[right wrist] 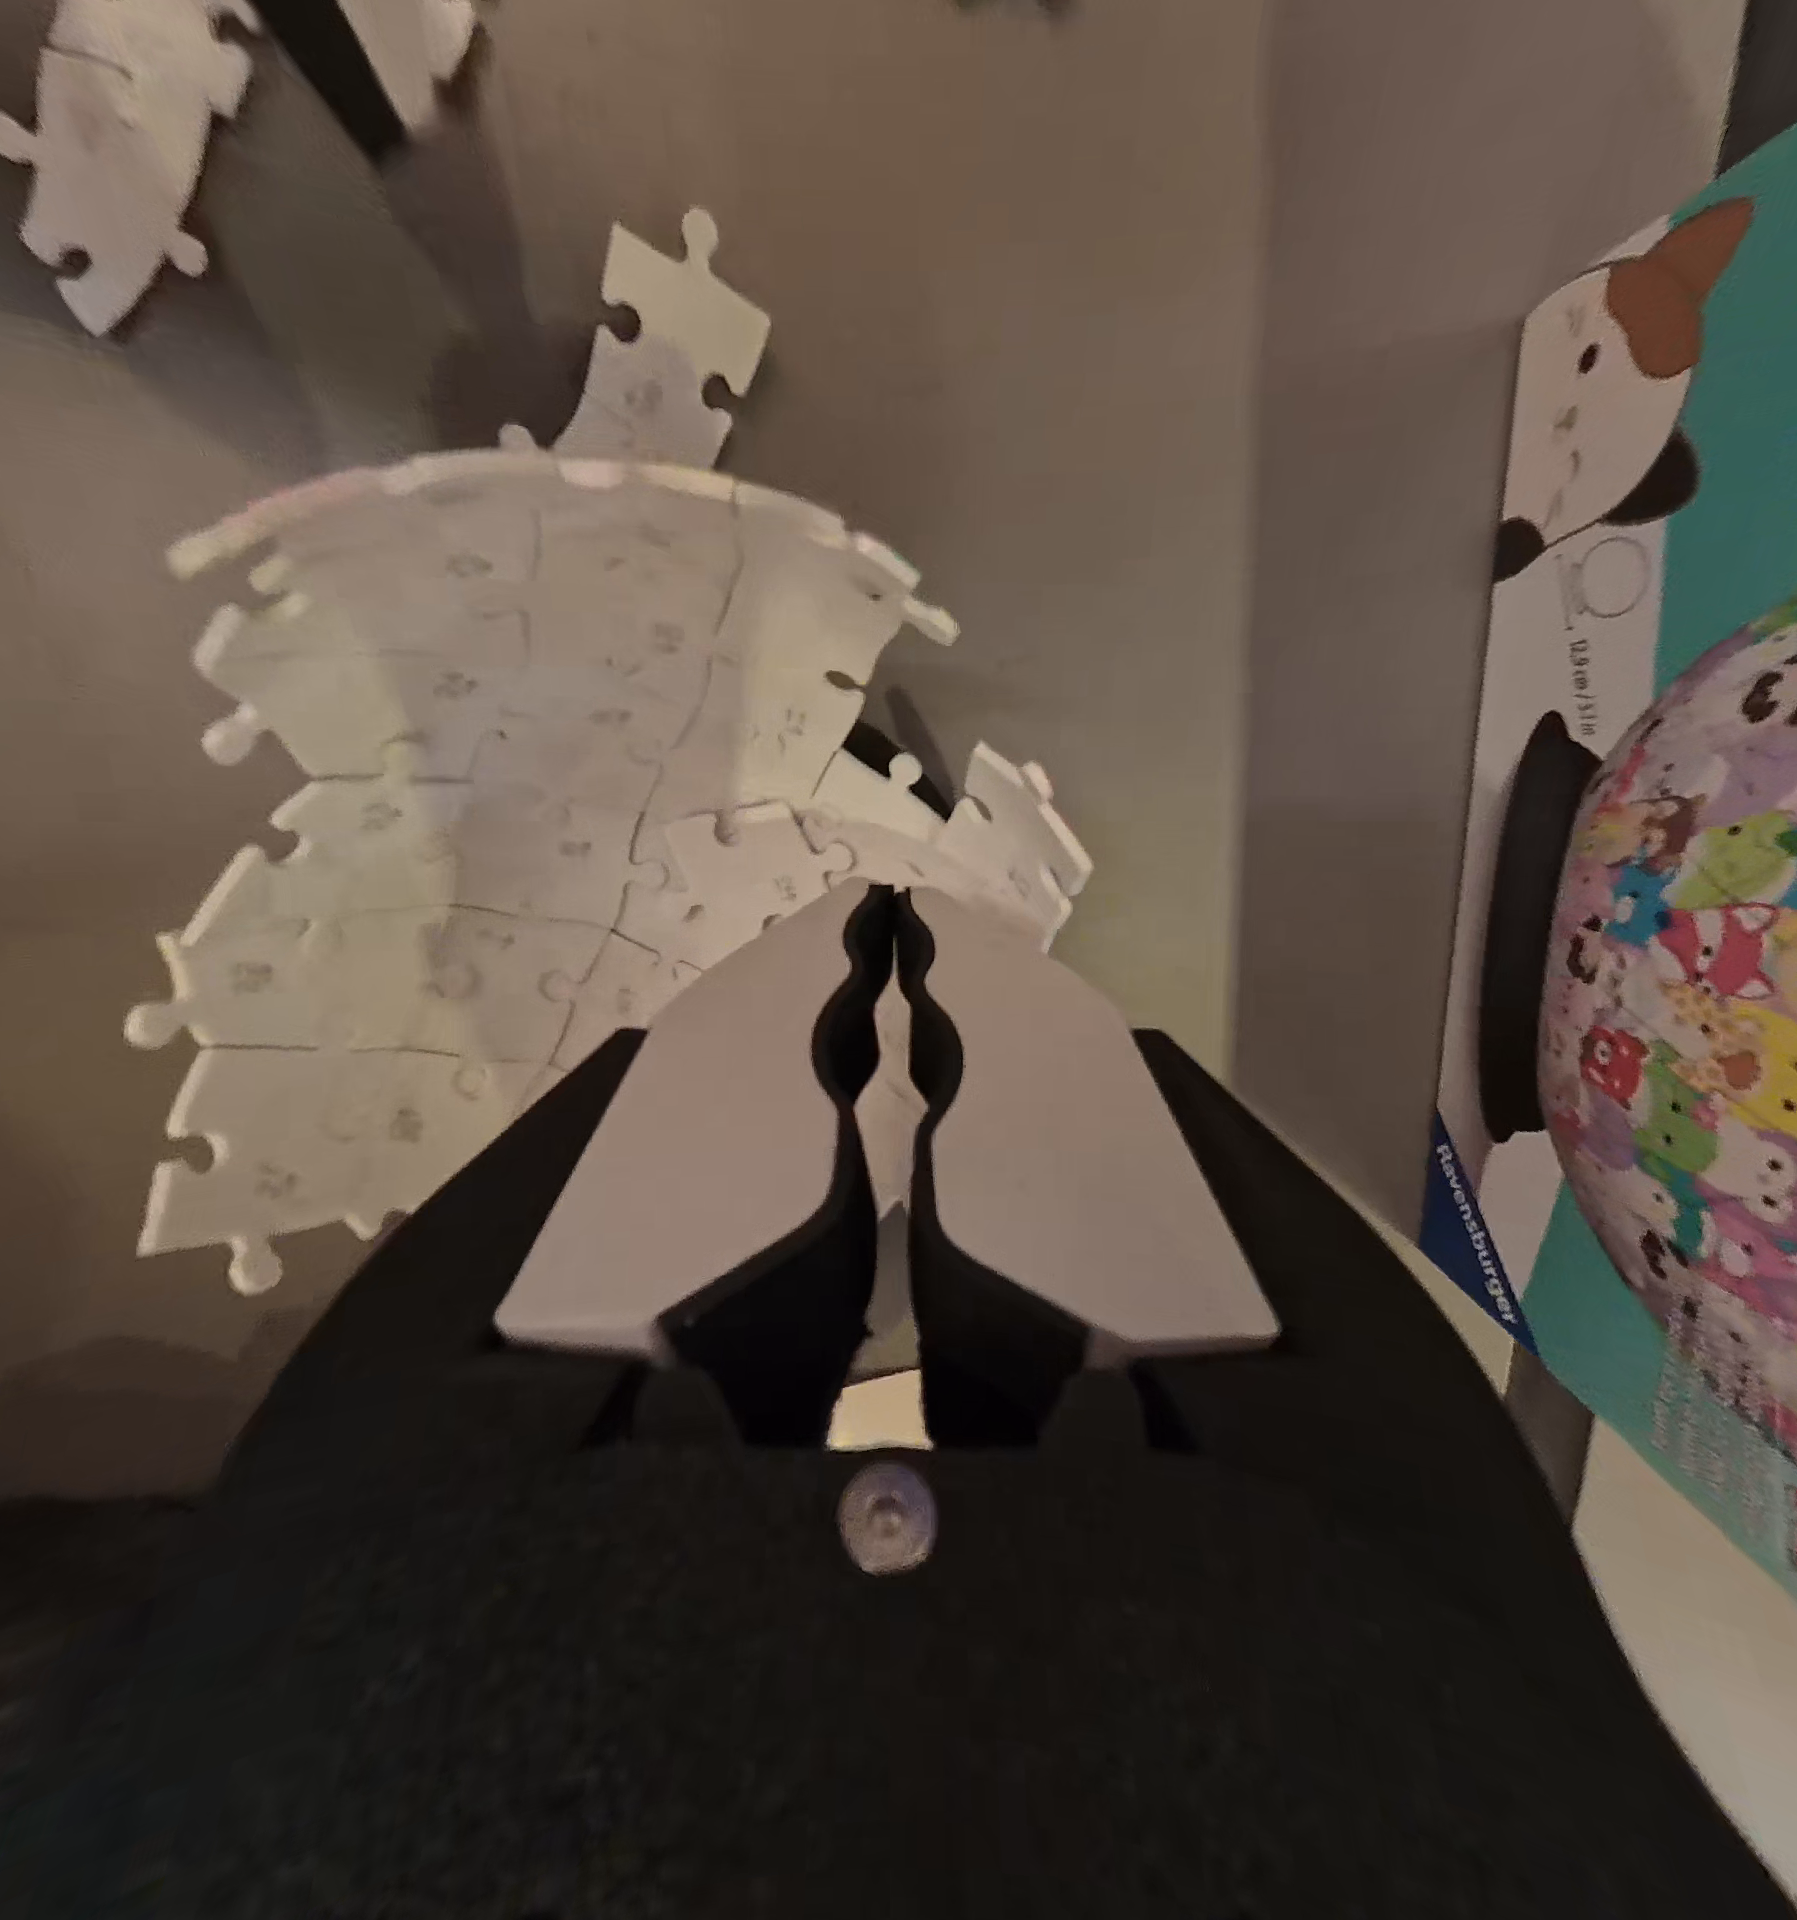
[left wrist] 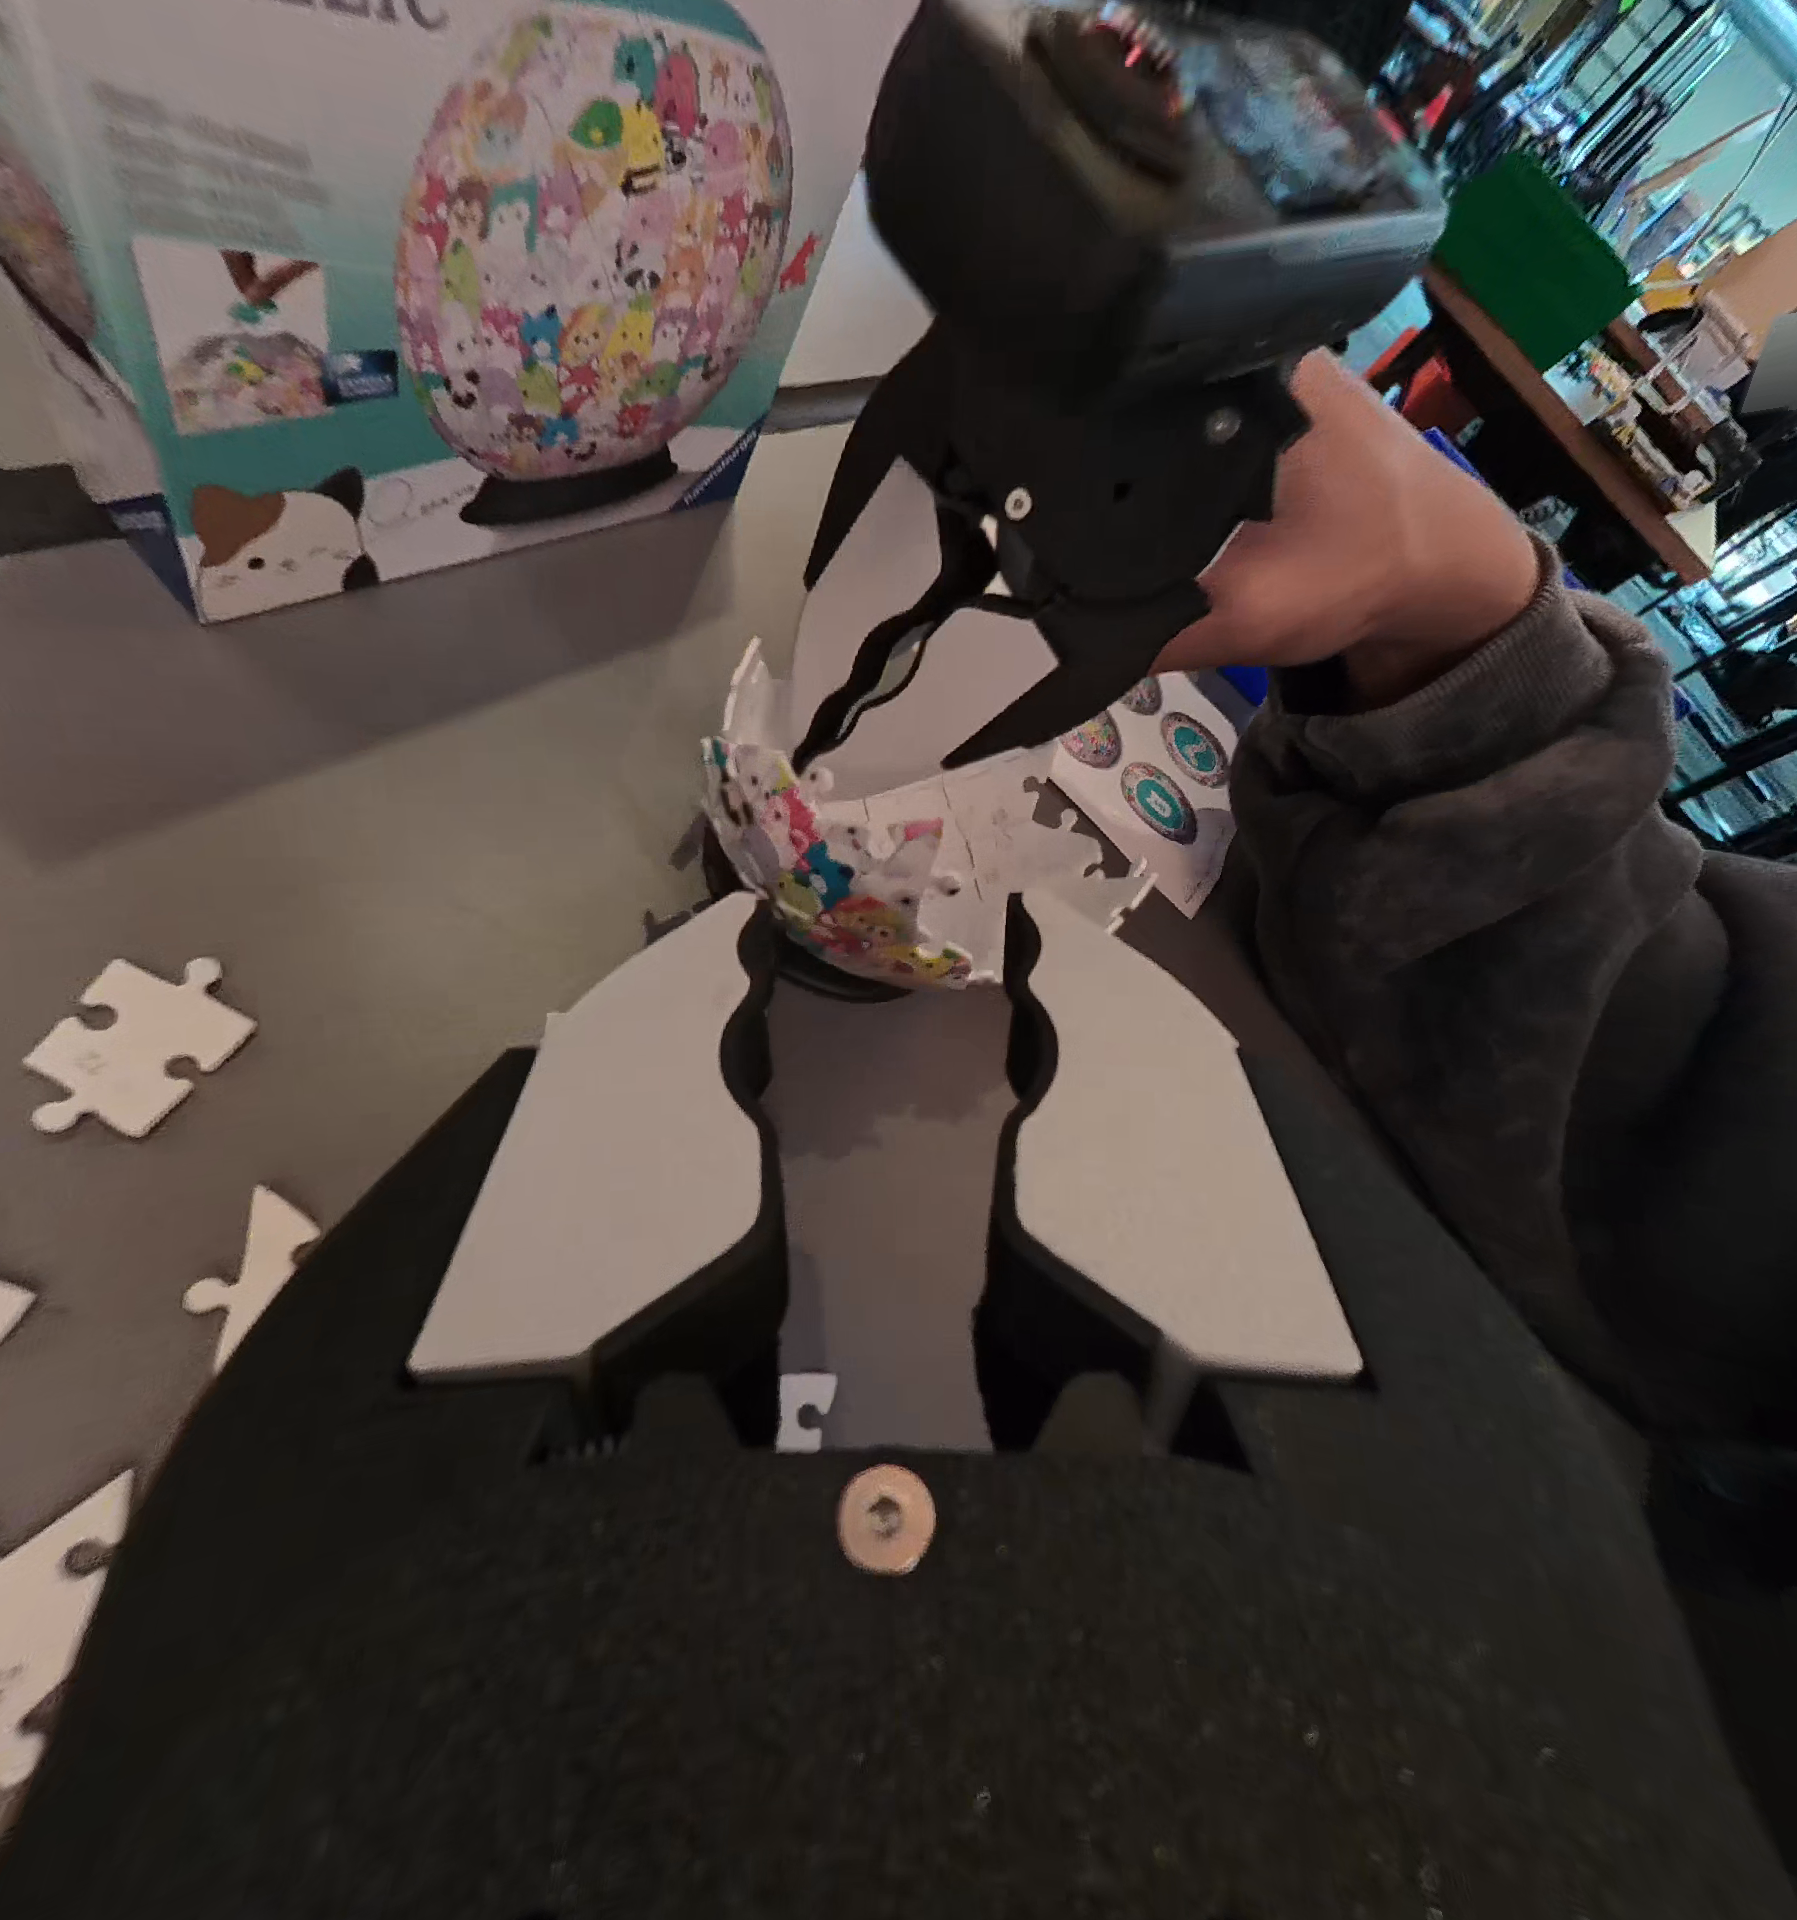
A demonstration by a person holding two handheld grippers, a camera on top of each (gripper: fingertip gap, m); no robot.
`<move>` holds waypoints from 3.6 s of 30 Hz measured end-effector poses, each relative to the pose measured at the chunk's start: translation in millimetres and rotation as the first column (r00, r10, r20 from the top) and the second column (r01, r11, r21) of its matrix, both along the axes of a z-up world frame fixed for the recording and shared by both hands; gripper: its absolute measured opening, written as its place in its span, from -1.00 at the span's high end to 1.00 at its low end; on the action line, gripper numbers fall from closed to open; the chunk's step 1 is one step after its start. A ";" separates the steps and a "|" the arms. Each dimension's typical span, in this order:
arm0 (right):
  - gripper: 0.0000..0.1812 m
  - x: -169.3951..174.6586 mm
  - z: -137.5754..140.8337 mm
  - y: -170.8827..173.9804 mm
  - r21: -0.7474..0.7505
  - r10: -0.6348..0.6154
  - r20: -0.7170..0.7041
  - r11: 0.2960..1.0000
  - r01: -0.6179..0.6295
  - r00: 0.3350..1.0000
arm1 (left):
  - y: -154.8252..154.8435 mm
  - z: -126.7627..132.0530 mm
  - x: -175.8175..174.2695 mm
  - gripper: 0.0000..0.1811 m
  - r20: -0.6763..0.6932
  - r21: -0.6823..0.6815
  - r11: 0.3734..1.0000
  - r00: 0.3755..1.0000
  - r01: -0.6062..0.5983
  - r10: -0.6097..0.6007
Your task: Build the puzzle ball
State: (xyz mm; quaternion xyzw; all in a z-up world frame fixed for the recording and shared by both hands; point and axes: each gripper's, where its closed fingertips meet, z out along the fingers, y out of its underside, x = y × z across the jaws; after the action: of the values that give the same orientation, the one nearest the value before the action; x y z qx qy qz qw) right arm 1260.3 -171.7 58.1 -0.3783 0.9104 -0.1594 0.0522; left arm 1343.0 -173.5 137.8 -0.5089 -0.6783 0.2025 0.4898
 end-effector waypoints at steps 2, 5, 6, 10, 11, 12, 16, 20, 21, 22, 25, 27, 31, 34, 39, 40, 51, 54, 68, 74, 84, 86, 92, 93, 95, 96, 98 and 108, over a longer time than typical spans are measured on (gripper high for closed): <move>1.00 -0.2 -6.6 1.2 0.032 -0.002 -0.035 0.999 0.003 0.999 | -4.8 1.4 8.2 0.54 -0.030 -0.023 0.999 0.999 -0.023 0.023; 1.00 1.2 -11.0 1.3 0.051 0.000 -0.073 0.999 0.004 0.997 | -9.8 2.0 15.8 0.54 -0.075 -0.036 0.998 0.996 -0.057 0.054; 1.00 0.9 -11.2 1.9 0.057 -0.002 -0.082 0.998 0.006 0.997 | -10.4 1.4 16.9 0.54 -0.088 -0.032 0.997 0.994 -0.063 0.060; 1.00 4.3 -14.3 10.4 0.116 -0.004 -0.064 0.993 0.011 0.998 | -8.1 -8.2 16.0 0.54 -0.068 -0.008 0.999 0.997 -0.048 0.047; 1.00 4.2 -15.1 12.4 0.125 0.001 -0.065 0.992 0.008 0.998 | -5.7 -8.9 14.7 0.54 -0.071 -0.001 0.999 0.997 -0.040 0.039; 1.00 5.2 -15.3 14.3 0.134 0.005 -0.059 0.991 0.003 0.998 | -3.7 -9.7 13.7 0.54 -0.067 0.003 0.999 0.997 -0.032 0.032; 1.00 0.9 -13.0 12.5 0.119 0.001 -0.076 0.993 0.008 0.997 | 0.2 -13.1 12.3 0.54 -0.036 -0.041 0.999 0.999 -0.024 0.023; 1.00 7.2 0.8 18.3 0.109 0.015 -0.023 0.994 -0.012 1.000 | 4.6 -8.9 11.6 0.54 -0.044 -0.062 0.998 0.999 -0.018 0.015; 1.00 11.3 2.8 22.6 0.116 0.035 -0.003 0.993 -0.035 0.999 | 6.7 -8.7 11.0 0.54 -0.045 -0.064 0.998 0.999 -0.011 0.008; 0.93 14.7 3.9 24.7 0.111 0.058 0.007 0.992 -0.058 0.998 | 8.0 -9.9 10.6 0.54 -0.037 -0.070 0.998 0.999 -0.005 0.002; 0.69 20.1 1.9 22.0 0.065 0.120 -0.004 0.991 -0.119 0.993 | 8.9 -13.8 10.1 0.54 -0.018 -0.098 0.995 1.000 0.001 -0.002; 0.61 20.6 -3.5 24.0 0.084 0.137 -0.017 0.987 -0.135 0.990 | 11.0 -14.0 9.7 0.54 -0.017 -0.089 0.996 1.000 0.009 -0.010; 0.59 20.0 -10.9 26.4 0.117 0.142 -0.037 0.984 -0.137 0.989 | 15.6 -9.7 8.7 0.54 -0.039 -0.068 0.997 0.999 0.024 -0.027; 0.59 18.8 -11.7 25.6 0.128 0.123 -0.039 0.985 -0.117 0.992 | 15.2 -8.9 9.2 0.54 -0.041 -0.070 0.997 0.999 0.023 -0.026; 0.67 16.8 -14.1 27.9 0.159 0.091 0.001 0.983 -0.090 0.996 | 15.3 -5.9 9.9 0.54 -0.056 -0.052 0.998 0.998 0.025 -0.028; 0.67 16.7 -14.1 28.3 0.160 0.089 0.007 0.983 -0.089 0.996 | 15.3 -6.0 10.1 0.54 -0.056 -0.047 0.999 0.998 0.027 -0.029; 0.76 9.8 -2.3 25.6 0.108 0.077 0.012 0.991 -0.078 0.997 | 14.0 -7.9 9.5 0.54 -0.054 -0.035 0.999 0.998 0.021 -0.023; 0.98 11.0 14.3 22.8 0.041 0.088 0.051 0.995 -0.090 0.995 | 15.1 -6.4 9.0 0.54 -0.061 -0.032 0.999 0.998 0.021 -0.023; 0.50 14.2 -10.4 27.2 0.137 0.089 -0.020 0.987 -0.086 0.996 | 22.6 -6.7 8.0 0.53 -0.056 -0.018 0.998 0.997 0.052 -0.053; 0.67 11.4 -14.1 28.3 0.154 0.096 -0.065 0.984 -0.085 0.993 | 22.7 -5.0 8.4 0.53 -0.062 -0.015 0.999 0.997 0.050 -0.051; 0.68 6.1 -12.0 27.1 0.132 0.105 -0.119 0.987 -0.089 0.987 | 18.9 -5.9 9.3 0.54 -0.062 0.001 0.999 0.997 0.037 -0.037; 0.68 4.5 -7.8 26.4 0.116 0.100 -0.118 0.989 -0.086 0.988 | 19.7 -5.8 9.1 0.54 -0.064 0.008 0.999 0.997 0.040 -0.039; 0.67 4.1 30.3 20.1 -0.030 0.093 -0.131 0.995 -0.098 0.987 | 23.5 7.4 9.0 0.53 -0.125 0.083 0.995 0.992 0.048 -0.037; 0.67 9.1 41.0 19.3 -0.066 0.100 -0.124 0.992 -0.108 0.987 | 25.5 14.0 9.1 0.53 -0.150 0.105 0.993 0.988 0.054 -0.038; 0.67 19.8 63.0 17.3 -0.145 0.118 -0.131 0.980 -0.137 0.984 | 25.0 22.4 9.8 0.53 -0.171 0.102 0.994 0.985 0.033 -0.015; 0.67 24.7 73.6 17.2 -0.180 0.126 -0.149 0.972 -0.152 0.981 | 23.5 24.7 10.1 0.53 -0.174 0.084 0.996 0.985 0.013 0.001; 0.67 38.9 95.8 18.6 -0.254 0.150 -0.172 0.948 -0.191 0.974 | 23.6 28.1 9.9 0.49 -0.182 0.082 0.997 0.983 0.000 0.015; 0.68 81.2 126.3 26.3 -0.357 0.211 -0.268 0.885 -0.300 0.940 | 43.3 53.6 10.3 1.00 -0.336 0.184 0.977 0.941 0.109 -0.041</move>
State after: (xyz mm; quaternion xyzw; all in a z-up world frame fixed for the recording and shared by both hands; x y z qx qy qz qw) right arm 1341.5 -145.4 184.4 -0.5134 0.8017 -0.2871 -0.1058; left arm 1353.2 -130.2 191.4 -0.4417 -0.5836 0.1969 0.6524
